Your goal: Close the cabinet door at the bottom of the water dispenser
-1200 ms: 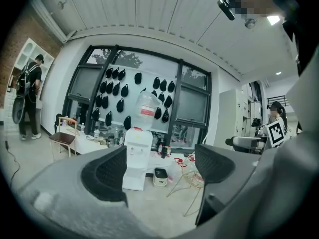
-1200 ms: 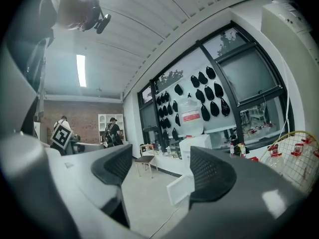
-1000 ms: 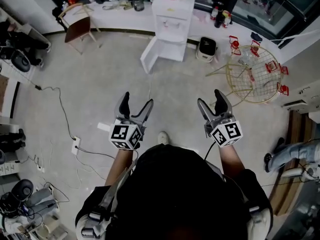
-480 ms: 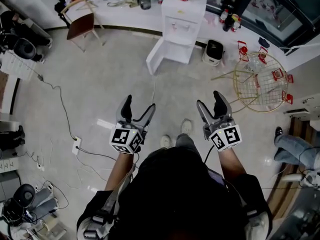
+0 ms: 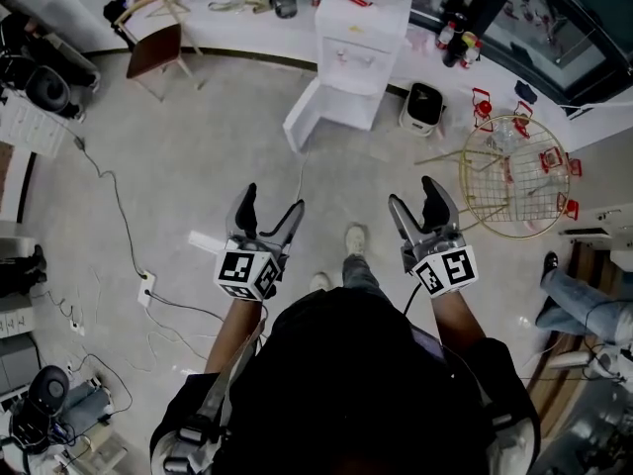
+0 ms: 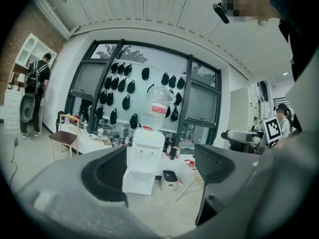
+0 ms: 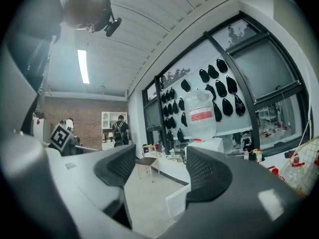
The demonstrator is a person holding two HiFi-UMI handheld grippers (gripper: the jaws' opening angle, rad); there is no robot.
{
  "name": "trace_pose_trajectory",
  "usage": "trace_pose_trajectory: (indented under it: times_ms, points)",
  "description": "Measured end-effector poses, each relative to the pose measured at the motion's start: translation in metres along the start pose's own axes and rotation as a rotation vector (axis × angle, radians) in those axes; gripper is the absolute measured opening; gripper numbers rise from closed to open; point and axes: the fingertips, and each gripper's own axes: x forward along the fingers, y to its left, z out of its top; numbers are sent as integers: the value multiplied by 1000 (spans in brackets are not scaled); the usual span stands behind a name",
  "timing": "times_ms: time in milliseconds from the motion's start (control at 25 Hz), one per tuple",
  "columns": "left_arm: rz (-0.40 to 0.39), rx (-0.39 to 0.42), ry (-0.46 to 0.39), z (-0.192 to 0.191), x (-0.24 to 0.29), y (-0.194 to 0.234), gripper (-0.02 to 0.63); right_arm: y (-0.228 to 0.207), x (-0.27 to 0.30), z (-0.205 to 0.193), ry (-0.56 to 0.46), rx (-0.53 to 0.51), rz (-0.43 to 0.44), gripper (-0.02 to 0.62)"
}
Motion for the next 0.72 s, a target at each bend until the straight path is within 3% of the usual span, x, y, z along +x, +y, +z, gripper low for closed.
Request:
trace_pose_trajectory:
  times_ms: [480,720]
  points:
    - [71,14,-44,36,93,21,426,-85,91,16,-7,-33,87,314]
    - [113,-7,-38,29,121,22,426,-119,105,13,6,-18,113,314]
